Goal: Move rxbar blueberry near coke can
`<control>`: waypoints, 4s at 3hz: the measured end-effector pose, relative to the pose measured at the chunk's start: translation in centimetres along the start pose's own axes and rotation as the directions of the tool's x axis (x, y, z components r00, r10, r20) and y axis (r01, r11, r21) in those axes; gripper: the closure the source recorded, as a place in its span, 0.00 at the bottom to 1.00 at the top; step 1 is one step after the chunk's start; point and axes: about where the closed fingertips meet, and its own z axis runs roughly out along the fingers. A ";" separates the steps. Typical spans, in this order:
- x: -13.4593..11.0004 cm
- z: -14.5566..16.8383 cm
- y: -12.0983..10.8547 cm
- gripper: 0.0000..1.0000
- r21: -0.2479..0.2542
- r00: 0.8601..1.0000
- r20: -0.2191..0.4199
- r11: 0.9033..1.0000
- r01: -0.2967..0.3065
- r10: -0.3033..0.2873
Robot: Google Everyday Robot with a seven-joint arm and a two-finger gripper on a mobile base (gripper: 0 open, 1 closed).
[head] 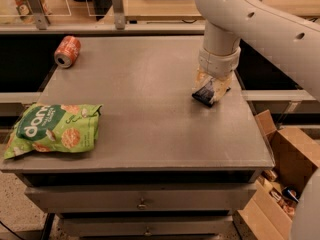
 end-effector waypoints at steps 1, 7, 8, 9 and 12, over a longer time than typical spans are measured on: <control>0.0 0.0 0.0 1.00 0.000 1.000 -0.001 1.000 -0.001 0.001; -13.4 -9.4 -21.8 1.00 0.237 0.844 -0.068 0.813 0.532 -0.533; -15.2 -8.6 -25.1 1.00 0.262 0.840 -0.062 0.803 0.535 -0.539; -16.3 -7.9 -27.3 1.00 0.302 0.855 -0.055 0.808 0.507 -0.516; -18.8 -6.7 -31.8 1.00 0.436 0.913 0.000 0.822 0.367 -0.407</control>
Offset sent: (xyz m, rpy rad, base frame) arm 0.0042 0.0258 0.0363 0.0892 -0.1012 0.1526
